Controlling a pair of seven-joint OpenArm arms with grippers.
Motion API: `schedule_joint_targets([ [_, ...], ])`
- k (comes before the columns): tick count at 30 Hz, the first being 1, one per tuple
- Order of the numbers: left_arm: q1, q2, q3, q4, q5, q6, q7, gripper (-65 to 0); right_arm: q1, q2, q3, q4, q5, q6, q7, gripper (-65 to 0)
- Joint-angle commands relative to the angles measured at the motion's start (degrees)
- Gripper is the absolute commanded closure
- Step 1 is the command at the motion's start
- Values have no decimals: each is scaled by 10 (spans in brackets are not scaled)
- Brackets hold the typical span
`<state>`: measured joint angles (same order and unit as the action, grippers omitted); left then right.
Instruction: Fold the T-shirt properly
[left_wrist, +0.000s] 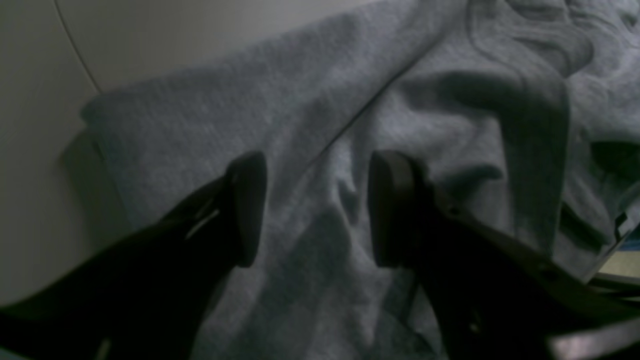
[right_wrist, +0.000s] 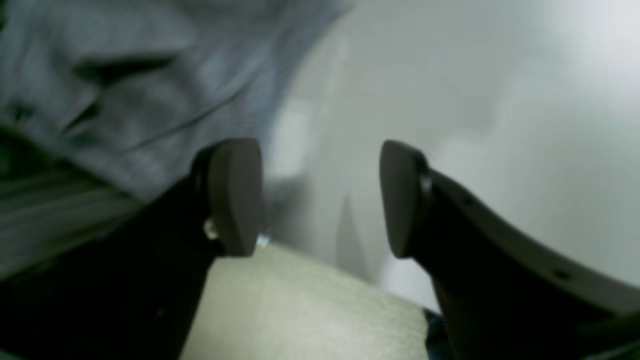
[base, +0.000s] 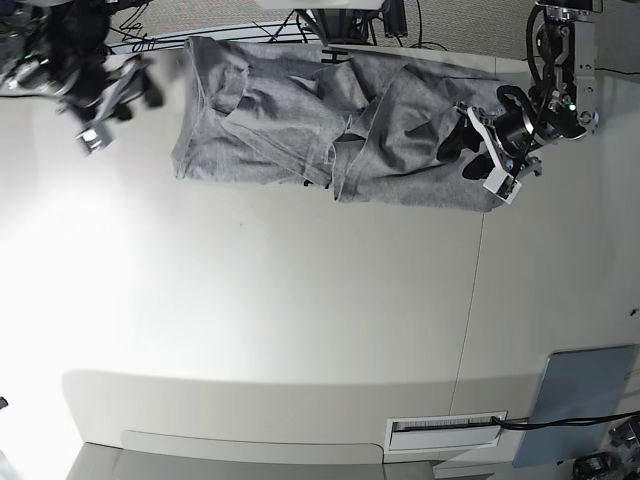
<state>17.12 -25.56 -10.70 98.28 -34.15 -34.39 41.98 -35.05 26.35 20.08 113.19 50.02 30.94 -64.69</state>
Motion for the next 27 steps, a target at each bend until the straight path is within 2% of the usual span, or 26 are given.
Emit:
schedule_joint_targets([
  [1,-5,-8,-5,9,-10,-2,-13,-328,-3,8,-13,7,10,-2,16,-367],
  [2,-5,-8,-5,9,-10,-2,-13,-328,-3,8,-32,7,10,-18,16,-367],
  [4,-5,-8,-5,9,-10,-2,-13,-328,-3,4,-60,7,-1,-70,15,-367],
  [5,-5,-8,-5,9,-10,-2,-13,-328,0,-2,-66,7,-13,-82,16,-367],
  [10,-5,-8,-5,9,-3,-2,-13,-328,0,-44,-70,7,-25,-90,15,-367],
  [14,-5,-8,-5,9,-4,-2,-13,-328,0,-67,-70,7,-79,-129,21,-367],
  [22,-5,-8,-5,9,-4,-2,-15,-328,0,-68,-70,5,-85,-145,22,-367],
  [27,-5,-8,-5,9,-4,-2,-15,-328,5,-68,-70,-50,-76,-146,31,-367],
])
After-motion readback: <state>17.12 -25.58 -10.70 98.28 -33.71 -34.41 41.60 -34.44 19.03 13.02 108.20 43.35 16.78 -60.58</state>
